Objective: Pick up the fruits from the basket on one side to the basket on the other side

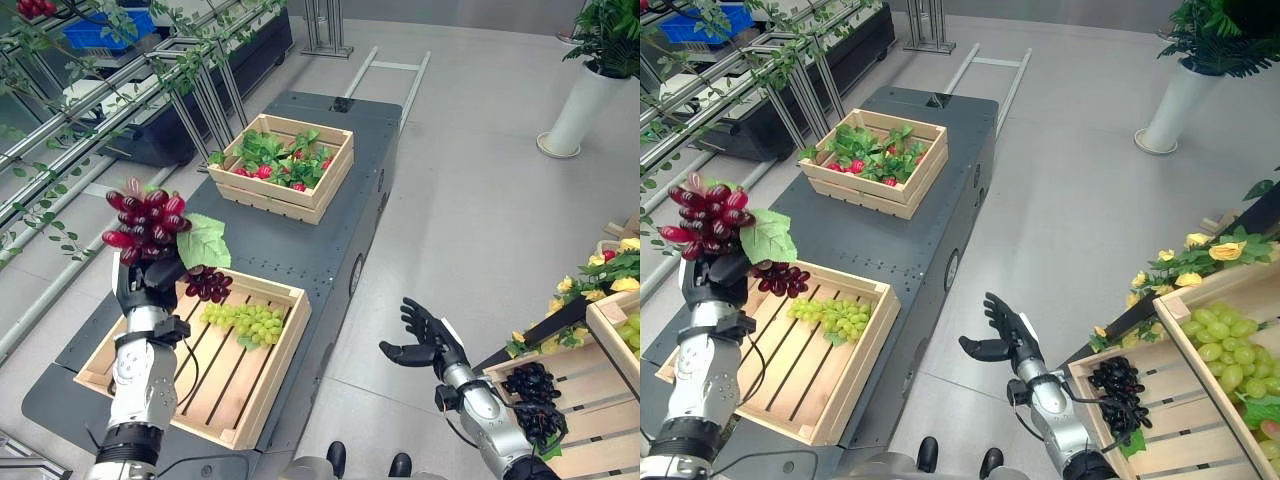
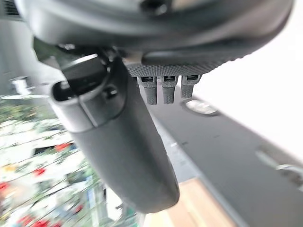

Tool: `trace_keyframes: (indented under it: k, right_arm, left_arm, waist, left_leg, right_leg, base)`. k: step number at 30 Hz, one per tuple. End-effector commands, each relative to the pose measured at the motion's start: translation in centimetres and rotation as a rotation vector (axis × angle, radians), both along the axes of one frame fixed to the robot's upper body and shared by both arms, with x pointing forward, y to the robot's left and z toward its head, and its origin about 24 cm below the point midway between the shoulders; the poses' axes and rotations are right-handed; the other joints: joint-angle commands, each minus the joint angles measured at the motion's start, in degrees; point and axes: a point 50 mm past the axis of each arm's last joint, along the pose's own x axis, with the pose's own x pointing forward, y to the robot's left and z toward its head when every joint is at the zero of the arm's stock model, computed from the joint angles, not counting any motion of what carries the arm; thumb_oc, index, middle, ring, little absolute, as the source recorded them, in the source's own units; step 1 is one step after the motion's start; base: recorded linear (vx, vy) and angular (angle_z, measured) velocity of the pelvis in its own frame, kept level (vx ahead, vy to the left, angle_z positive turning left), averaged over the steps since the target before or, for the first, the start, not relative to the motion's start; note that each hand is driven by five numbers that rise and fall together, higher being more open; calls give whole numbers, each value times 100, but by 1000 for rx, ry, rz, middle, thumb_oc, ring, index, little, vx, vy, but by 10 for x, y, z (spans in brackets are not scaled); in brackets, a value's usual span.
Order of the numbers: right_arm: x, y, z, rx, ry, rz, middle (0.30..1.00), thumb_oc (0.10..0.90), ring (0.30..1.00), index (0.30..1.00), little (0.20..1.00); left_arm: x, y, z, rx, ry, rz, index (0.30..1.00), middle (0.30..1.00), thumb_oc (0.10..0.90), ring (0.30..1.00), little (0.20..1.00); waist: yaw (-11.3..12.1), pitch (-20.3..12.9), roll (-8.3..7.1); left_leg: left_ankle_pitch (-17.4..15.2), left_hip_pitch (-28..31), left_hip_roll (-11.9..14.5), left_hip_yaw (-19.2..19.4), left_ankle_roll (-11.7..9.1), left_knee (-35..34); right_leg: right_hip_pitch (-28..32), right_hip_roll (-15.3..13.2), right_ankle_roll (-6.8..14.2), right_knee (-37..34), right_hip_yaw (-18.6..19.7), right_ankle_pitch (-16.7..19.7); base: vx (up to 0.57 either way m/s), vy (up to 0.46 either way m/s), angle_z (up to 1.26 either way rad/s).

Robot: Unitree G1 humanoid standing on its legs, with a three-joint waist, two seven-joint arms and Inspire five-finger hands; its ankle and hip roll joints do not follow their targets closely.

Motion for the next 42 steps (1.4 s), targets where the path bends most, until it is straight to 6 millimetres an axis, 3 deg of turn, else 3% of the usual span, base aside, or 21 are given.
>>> trace_keyframes:
  k: [1,6,14,21,30,42]
  right_arm:
    - [19,13,38,113,-164,131,900,800,900,900,900]
    - [42,17,71,169,-217,206,900,800,900,900,900]
    - [61,11,91,230,-126,258,900,800,900,900,900]
    - [77,49,116,477,-45,464,900,800,900,900,900]
    - [76,89,137,638,-5,620,900,800,900,900,900]
    - [87,109,157,646,-38,599,900,800,900,900,900]
  left_arm:
    - [17,6,73,175,-232,-58,300,300,400,300,300]
    - [33,-17,97,200,-295,-159,300,300,400,300,300]
    - [47,-46,111,272,-296,-283,300,300,400,300,300]
    - [74,-79,114,191,-280,-451,300,300,400,300,300]
    - [88,-110,110,165,-238,-620,300,300,400,300,300]
    - [95,-143,109,176,-198,-756,300,300,400,300,300]
  waist:
    - [-112,-751,-40]
    - [-157,-827,-96]
    - [-265,-937,-175]
    - [-329,-1026,-221]
    - [-424,-1091,-203]
    - [-451,-1162,-246]
  left_leg:
    - [43,-211,-301,-264,-81,-237]
    - [43,-284,-265,-259,-119,-237]
    - [7,-215,-196,-130,-150,-237]
    - [-34,-129,-179,-86,-169,-237]
    - [-87,-53,-160,43,-163,-237]
    - [-115,-30,-132,140,-155,-237]
  right_leg:
    - [-47,-99,-81,-27,81,72]
    - [-130,-60,-69,-27,126,95]
    - [-83,-32,-94,-27,181,73]
    - [-19,-34,-89,-27,180,70]
    - [-10,-28,-74,-27,260,73]
    - [-21,-13,-67,-27,314,72]
  base:
    - [-58,-93,-1]
    - [-60,-80,-1]
    - [-1,-48,-2]
    - [11,-37,-2]
    - [2,-10,-1]
    - [-2,2,-3]
